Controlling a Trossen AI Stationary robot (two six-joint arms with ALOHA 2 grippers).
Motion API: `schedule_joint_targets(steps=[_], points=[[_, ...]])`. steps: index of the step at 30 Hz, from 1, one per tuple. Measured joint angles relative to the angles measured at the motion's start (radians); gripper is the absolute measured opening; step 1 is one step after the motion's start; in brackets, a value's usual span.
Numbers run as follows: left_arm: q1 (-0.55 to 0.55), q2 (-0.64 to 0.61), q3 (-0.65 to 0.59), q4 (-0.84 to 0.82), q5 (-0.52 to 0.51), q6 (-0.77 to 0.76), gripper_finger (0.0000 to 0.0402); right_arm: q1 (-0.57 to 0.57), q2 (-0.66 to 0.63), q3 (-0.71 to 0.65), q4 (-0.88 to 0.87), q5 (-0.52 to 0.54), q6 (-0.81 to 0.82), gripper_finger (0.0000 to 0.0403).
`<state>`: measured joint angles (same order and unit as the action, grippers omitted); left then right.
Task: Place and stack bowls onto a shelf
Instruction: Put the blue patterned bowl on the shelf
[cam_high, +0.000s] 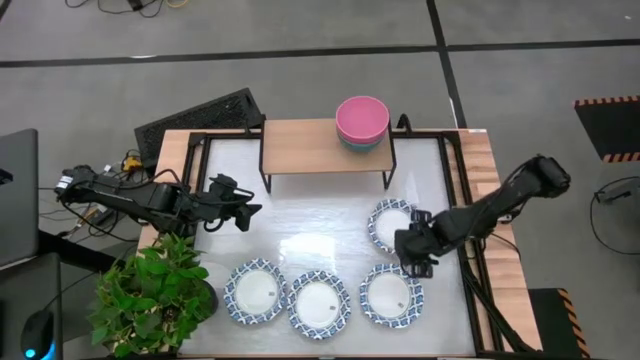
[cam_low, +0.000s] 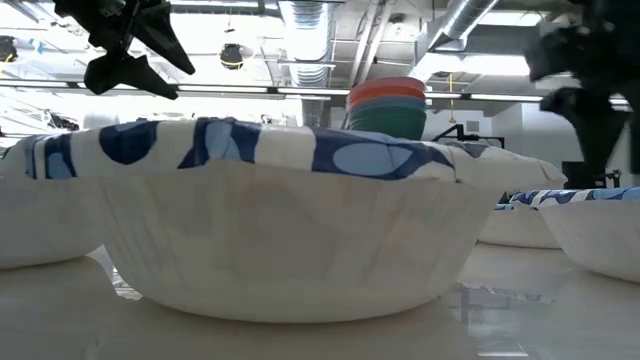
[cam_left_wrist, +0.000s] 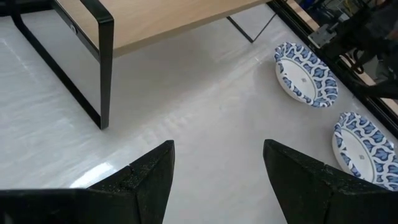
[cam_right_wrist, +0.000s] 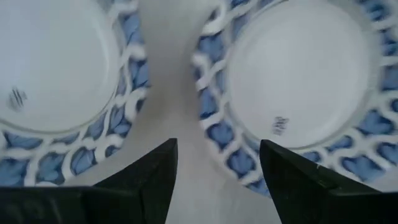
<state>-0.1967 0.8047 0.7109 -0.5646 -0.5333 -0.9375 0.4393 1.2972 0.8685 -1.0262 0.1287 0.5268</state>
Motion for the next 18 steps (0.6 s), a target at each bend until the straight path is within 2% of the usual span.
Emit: schedule_joint_targets(steps=[4, 11, 15, 18], points=[[0.000, 0.000, 0.000, 0.000, -0.013, 0.000, 0.0234, 0.028, 0.001, -0.079, 0.064, 0.001, -0.006, 0.0254], [0.000, 0.000, 0.000, -0.001, -0.032, -0.001, 0.0234, 0.010, 0.001, -0.179, 0.109, 0.027, -0.004, 0.0248], [0.000, 0.000, 0.000, -0.004, -0.032, -0.002, 0.0234, 0.001, 0.001, -0.200, 0.124, 0.034, -0.006, 0.0222], [0.000, 0.000, 0.000, -0.005, -0.032, -0.002, 0.0234, 0.001, 0.001, -0.200, 0.135, 0.035, -0.015, 0.0187]])
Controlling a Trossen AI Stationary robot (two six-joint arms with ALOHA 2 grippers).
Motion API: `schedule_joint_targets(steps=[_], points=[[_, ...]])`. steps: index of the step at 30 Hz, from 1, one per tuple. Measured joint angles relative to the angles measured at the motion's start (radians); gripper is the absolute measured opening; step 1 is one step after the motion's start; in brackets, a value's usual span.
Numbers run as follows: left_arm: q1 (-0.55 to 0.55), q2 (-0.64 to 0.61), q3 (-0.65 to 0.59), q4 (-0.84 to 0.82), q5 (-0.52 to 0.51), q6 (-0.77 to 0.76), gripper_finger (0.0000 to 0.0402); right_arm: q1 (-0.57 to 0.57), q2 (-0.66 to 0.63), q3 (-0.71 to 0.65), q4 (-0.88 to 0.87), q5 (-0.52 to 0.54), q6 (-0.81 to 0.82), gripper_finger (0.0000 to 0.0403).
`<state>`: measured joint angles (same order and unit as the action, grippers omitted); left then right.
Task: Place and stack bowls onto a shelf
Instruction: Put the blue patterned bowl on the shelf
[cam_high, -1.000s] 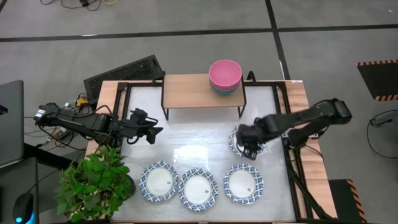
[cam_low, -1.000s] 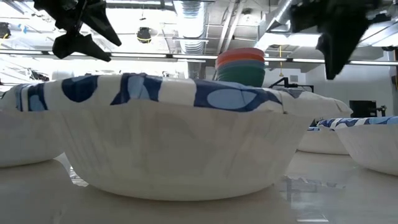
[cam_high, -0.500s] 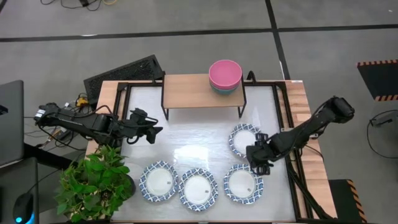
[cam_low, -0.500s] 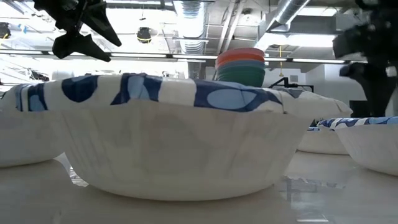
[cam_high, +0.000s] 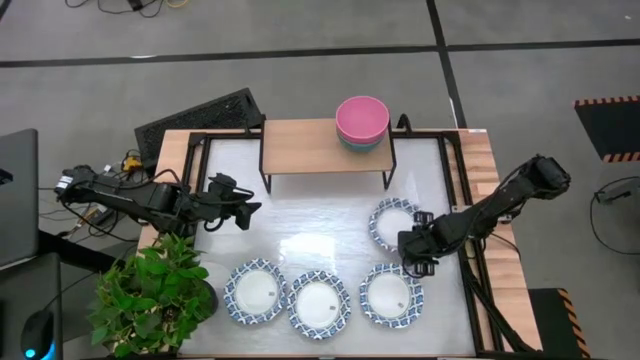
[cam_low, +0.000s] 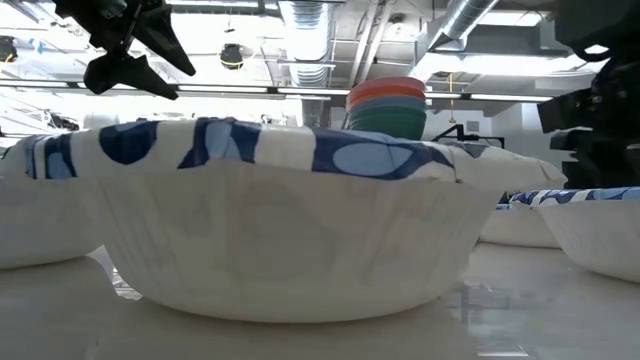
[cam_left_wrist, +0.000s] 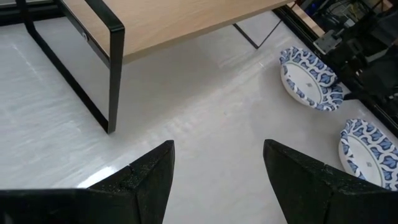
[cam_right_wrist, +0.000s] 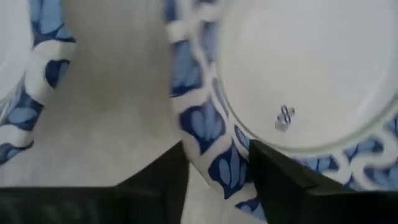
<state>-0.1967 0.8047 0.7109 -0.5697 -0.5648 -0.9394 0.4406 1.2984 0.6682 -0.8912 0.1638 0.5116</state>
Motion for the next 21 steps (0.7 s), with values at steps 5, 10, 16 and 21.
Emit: schedule_joint_targets(steps=[5, 10, 16, 21], points=[[0.000, 0.000, 0.000, 0.000, 0.000, 0.000, 0.0234, 0.000, 0.000, 0.000, 0.004, -0.004, -0.009, 0.0091], [0.000, 0.000, 0.000, -0.001, 0.000, 0.000, 0.0234, 0.004, -0.003, 0.031, -0.017, -0.078, -0.022, 0.0021], [0.000, 0.000, 0.000, -0.001, 0.000, 0.000, 0.0234, 0.004, -0.003, 0.204, -0.103, -0.087, -0.096, 0.0025], [0.000, 0.000, 0.000, -0.001, 0.000, 0.000, 0.0234, -0.028, -0.003, 0.427, -0.148, -0.083, -0.242, 0.0021]])
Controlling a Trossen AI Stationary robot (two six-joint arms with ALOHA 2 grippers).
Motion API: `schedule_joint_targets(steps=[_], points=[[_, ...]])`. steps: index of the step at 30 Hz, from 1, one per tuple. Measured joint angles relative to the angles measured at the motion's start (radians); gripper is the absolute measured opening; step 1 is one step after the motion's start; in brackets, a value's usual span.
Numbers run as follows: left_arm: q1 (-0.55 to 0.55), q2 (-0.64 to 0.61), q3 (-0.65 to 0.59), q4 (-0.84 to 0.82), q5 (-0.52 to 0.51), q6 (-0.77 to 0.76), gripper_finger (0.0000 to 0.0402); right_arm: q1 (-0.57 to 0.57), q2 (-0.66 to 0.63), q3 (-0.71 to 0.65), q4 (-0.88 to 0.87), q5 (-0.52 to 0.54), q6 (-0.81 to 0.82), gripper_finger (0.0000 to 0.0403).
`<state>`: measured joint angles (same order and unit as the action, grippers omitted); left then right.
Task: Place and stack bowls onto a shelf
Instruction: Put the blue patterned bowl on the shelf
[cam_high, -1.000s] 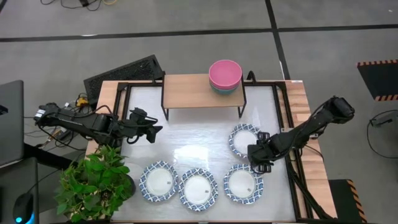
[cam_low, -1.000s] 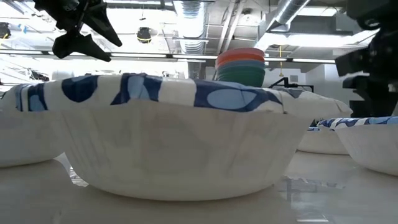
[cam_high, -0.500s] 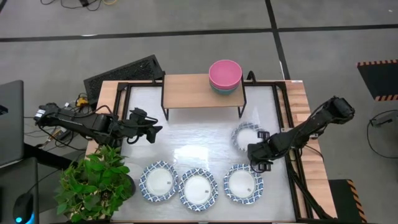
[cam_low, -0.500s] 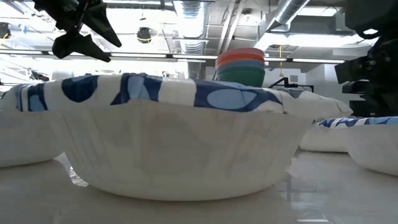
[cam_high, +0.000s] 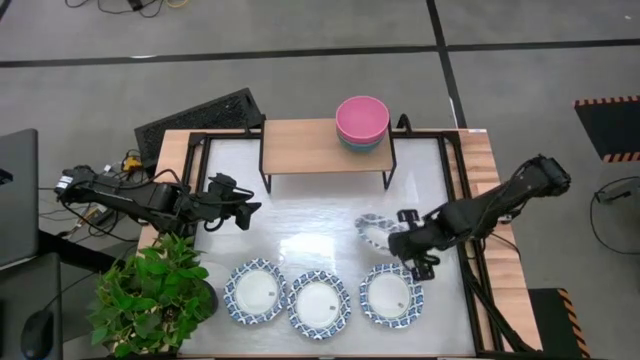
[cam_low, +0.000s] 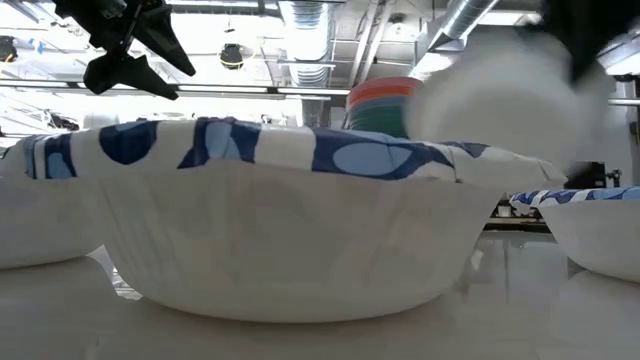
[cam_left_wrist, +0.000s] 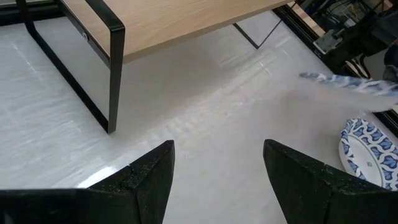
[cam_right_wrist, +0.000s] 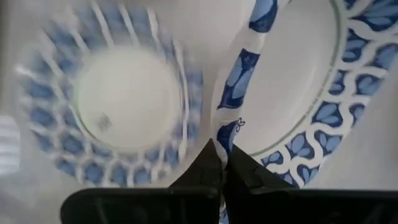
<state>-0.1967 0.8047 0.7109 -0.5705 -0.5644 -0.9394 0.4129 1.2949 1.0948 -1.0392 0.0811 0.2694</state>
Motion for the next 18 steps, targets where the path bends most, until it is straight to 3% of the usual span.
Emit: schedule_joint_targets(steps=[4, 8, 18], points=[[0.000, 0.000, 0.000, -0.001, 0.000, 0.001, 0.0234, -0.070, 0.002, 0.177, 0.048, 0.025, -0.148, 0.0022], [0.000, 0.000, 0.000, -0.012, 0.000, 0.001, 0.0234, -0.170, 0.002, 0.300, 0.207, 0.031, -0.309, 0.0022], [0.000, 0.000, 0.000, -0.023, -0.018, 0.000, 0.0234, -0.432, 0.058, 0.349, 0.637, 0.027, -0.696, 0.0022]])
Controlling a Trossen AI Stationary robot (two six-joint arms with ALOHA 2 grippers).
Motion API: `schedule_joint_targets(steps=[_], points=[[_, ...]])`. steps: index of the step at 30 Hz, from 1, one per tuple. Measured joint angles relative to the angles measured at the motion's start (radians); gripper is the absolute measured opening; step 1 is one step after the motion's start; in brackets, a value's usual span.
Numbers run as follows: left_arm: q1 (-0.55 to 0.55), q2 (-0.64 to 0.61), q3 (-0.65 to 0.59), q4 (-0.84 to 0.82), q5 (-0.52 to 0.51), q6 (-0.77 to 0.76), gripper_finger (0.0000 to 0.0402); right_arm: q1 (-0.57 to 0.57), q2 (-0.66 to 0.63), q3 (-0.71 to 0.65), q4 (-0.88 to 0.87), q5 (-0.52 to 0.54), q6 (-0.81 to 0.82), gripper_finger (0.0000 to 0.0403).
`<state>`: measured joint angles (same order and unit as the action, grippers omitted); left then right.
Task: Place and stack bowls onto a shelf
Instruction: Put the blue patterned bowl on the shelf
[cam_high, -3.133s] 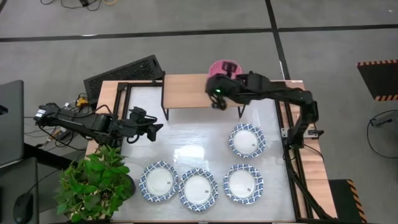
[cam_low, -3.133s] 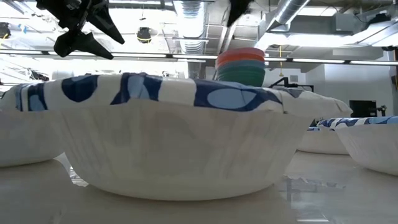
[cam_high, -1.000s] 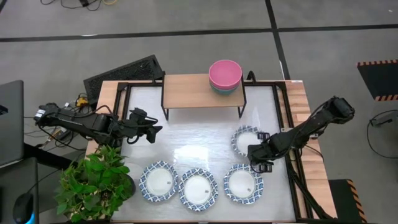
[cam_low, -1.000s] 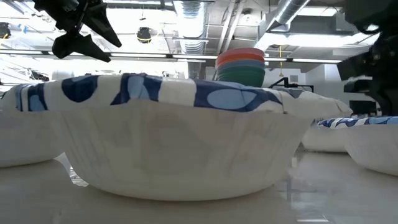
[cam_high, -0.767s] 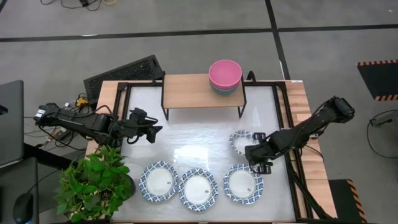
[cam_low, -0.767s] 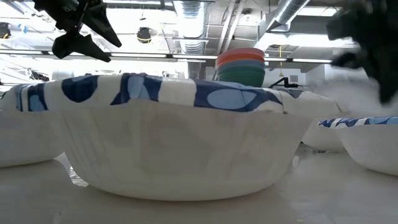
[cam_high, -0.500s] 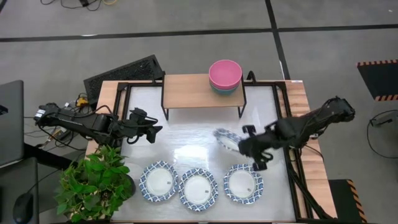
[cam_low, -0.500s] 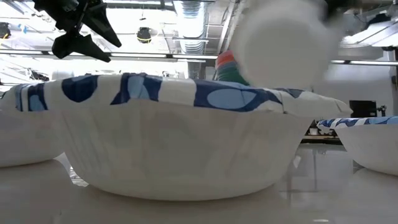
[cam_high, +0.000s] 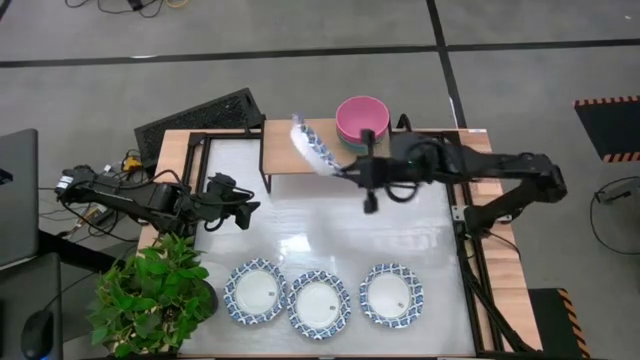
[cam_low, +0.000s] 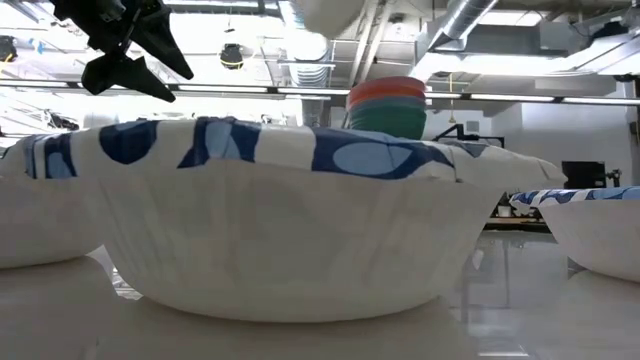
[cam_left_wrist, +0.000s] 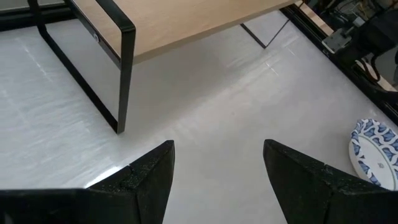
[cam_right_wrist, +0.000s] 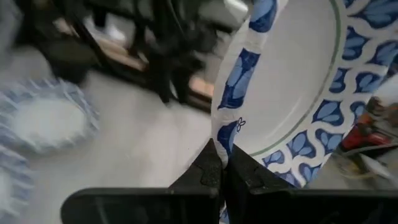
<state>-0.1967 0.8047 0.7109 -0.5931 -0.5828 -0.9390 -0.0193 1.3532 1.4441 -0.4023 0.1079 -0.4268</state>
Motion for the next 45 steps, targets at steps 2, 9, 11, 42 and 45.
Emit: schedule_joint_targets(steps=[2, 9, 11, 42, 45], points=[[0.000, 0.000, 0.000, 0.000, -0.003, 0.000, 0.0234, -0.037, 0.054, 0.003, 0.065, -0.014, -0.061, 0.0022], [0.000, 0.000, 0.000, -0.002, -0.006, -0.007, 0.0234, -0.098, 0.293, 0.207, -0.003, -0.027, -0.221, 0.0022], [0.000, 0.000, 0.000, -0.003, -0.006, -0.007, 0.0234, -0.111, 0.362, 0.289, -0.048, -0.002, -0.275, 0.0022], [0.001, 0.000, 0.000, -0.009, -0.024, -0.008, 0.0234, -0.193, 0.791, 0.607, -0.524, 0.501, -0.594, 0.0047], [0.001, 0.000, 0.000, -0.009, -0.024, -0.008, 0.0234, -0.193, 0.783, 0.607, -0.521, 0.492, -0.586, 0.0055]])
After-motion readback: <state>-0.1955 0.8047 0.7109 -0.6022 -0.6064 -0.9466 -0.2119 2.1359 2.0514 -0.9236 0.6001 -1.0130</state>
